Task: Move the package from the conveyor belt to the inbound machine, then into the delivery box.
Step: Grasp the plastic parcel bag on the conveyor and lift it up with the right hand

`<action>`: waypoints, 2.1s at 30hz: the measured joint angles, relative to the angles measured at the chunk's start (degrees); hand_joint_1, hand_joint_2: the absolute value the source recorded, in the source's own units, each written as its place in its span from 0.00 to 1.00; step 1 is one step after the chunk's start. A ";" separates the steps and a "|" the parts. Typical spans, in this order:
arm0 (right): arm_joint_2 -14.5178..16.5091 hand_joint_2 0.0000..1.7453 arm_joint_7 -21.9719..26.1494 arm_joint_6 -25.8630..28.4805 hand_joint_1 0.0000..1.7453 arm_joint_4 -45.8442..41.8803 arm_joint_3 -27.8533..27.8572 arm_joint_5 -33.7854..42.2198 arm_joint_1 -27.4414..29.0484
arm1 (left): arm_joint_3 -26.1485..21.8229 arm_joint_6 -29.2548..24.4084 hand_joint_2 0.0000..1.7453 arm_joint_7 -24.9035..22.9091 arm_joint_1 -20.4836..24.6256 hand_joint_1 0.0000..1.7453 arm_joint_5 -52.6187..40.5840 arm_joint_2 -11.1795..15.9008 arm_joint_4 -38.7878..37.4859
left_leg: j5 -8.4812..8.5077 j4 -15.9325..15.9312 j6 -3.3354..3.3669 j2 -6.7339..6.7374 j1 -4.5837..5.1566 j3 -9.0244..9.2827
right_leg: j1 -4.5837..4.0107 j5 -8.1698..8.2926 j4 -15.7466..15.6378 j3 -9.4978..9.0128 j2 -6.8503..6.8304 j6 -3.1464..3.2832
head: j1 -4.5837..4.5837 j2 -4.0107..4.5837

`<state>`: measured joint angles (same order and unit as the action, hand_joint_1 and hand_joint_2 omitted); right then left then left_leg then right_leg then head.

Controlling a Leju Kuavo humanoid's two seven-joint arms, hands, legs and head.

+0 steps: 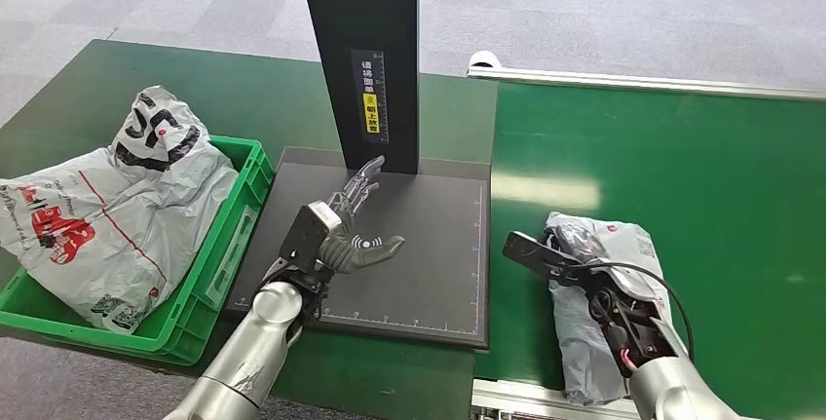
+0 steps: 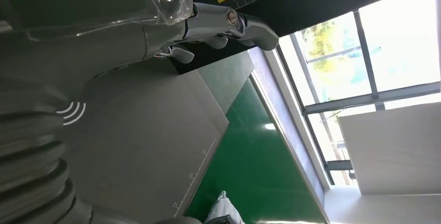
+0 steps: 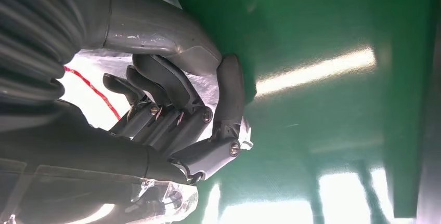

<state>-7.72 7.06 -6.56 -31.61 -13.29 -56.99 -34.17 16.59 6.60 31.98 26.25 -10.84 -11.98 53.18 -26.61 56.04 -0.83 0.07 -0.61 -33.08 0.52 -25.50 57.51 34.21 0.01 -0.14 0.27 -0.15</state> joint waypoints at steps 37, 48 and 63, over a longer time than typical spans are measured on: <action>-0.63 1.00 -18.23 2.13 0.00 -1.50 -3.27 -0.08 2.65 | -0.31 -1.26 1.00 0.02 -0.11 0.00 -0.25 -0.90 -1.87 | 0.00 0.01 0.00 0.01 0.01 0.04 | 0.01 0.00 0.00 -0.01 0.00 0.00 | 0.00 0.01; -0.72 1.00 -9.93 -3.36 1.00 -0.62 -3.46 2.23 1.91 | -0.31 -1.26 1.00 0.24 0.02 0.00 0.03 -0.97 -2.22 | 0.00 0.01 0.00 0.04 0.01 0.06 | 0.01 0.00 0.00 -0.02 0.01 0.00 | 0.00 0.01; -1.03 1.00 -7.88 -1.22 1.00 -0.99 -5.48 4.36 1.51 | -0.31 -1.44 1.00 0.38 -0.68 0.00 0.65 -0.12 -1.22 | 0.00 0.01 0.00 0.01 0.00 0.05 | 0.00 0.00 0.00 -0.04 0.00 0.00 | 0.01 0.01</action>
<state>-8.75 -0.82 -7.78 -32.59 -18.77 -52.64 -32.66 16.28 5.16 32.36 25.57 -10.19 -12.10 51.95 -26.61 56.05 -0.83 0.08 -0.60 -33.02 0.53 -25.50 57.51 34.17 0.01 -0.14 0.27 -0.14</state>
